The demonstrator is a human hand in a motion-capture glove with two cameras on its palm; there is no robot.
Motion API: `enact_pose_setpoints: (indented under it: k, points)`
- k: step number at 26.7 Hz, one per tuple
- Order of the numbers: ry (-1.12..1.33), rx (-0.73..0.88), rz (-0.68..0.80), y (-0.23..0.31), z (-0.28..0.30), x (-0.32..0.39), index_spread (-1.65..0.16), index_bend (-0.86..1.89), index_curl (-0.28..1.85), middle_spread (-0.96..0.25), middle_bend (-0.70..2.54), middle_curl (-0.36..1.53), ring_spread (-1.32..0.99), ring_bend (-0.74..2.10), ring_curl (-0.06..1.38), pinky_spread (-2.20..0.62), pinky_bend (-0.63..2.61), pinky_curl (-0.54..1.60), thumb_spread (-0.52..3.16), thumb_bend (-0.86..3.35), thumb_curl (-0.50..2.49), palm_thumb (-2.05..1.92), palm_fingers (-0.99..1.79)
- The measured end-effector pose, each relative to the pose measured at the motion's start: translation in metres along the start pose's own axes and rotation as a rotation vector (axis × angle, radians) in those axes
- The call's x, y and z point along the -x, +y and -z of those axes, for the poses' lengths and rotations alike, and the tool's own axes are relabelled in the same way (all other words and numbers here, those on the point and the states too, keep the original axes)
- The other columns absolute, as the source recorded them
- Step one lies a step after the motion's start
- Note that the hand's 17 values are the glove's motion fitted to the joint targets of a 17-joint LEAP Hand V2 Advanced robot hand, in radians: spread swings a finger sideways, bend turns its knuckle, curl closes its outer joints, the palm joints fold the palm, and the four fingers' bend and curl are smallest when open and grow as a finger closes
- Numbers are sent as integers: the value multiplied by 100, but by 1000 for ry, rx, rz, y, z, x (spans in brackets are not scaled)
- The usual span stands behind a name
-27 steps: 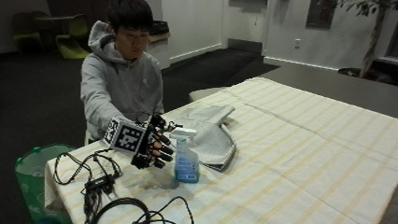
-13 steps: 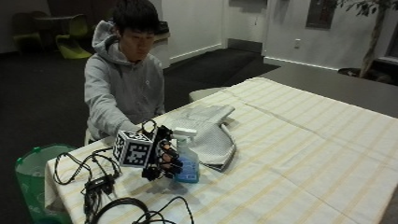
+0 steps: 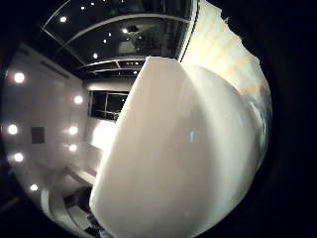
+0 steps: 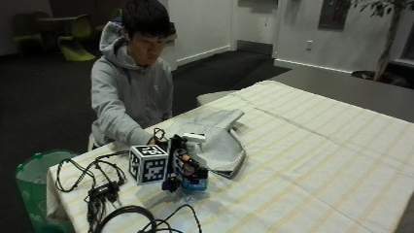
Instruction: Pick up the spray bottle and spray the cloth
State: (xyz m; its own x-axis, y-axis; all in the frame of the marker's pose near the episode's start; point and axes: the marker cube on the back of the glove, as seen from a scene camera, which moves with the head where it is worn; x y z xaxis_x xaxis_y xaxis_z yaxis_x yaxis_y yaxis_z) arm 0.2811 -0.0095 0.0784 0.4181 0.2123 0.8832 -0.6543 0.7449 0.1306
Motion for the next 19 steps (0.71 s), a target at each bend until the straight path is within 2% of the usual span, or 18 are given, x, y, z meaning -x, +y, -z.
enact_pose_setpoints:
  k: [4,8,19]
  points:
    - [-61,14,-17,-4,-9,2,-28,1,9,-8,48,42,-7,66,35,16,52,35,93,-2,42,78,52]
    - [-93,16,-25,-7,-17,5,-26,9,11,-7,58,44,-9,72,36,10,44,32,92,-2,43,81,78]
    - [-178,-2,-22,-19,-33,11,-21,42,30,-6,57,45,-12,49,34,2,17,29,82,0,48,90,114]
